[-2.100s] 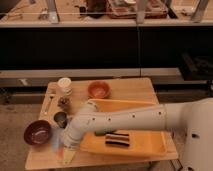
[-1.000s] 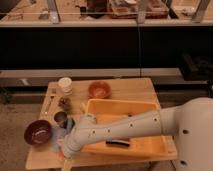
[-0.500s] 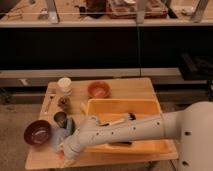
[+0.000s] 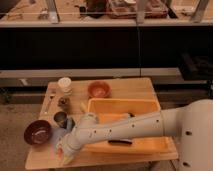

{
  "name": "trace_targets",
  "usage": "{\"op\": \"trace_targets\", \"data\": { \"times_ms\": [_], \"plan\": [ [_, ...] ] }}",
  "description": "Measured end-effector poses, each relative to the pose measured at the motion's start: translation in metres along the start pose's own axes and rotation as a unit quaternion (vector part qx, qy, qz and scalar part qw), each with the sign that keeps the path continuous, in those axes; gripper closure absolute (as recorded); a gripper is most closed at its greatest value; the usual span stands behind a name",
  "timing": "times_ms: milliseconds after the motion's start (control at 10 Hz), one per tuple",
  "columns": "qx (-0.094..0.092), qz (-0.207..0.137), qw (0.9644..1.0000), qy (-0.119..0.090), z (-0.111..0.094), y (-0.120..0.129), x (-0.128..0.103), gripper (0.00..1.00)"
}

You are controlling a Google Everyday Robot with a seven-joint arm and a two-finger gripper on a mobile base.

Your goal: Place apple in purple bowl

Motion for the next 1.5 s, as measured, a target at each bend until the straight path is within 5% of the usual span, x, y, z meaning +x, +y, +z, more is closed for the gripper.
{"op": "trace_targets", "data": {
  "times_ms": [300, 600, 800, 1000, 1500],
  "plan": [
    [0.013, -0.022, 0.9997, -0.001, -0.032, -0.015, -0.021, 0.81],
    [0.037, -0.039, 0.997, -0.056, -0.078, -0.057, -0.031, 0.81],
    [0.043, -0.056, 0.9945, -0.077, -0.094, -0.094, -0.036, 0.69],
    [0.041, -0.077, 0.9917, -0.094, -0.094, -0.121, -0.052, 0.59],
    [0.025, -0.137, 0.982, -0.128, -0.075, -0.174, -0.125, 0.59]
  ]
}}
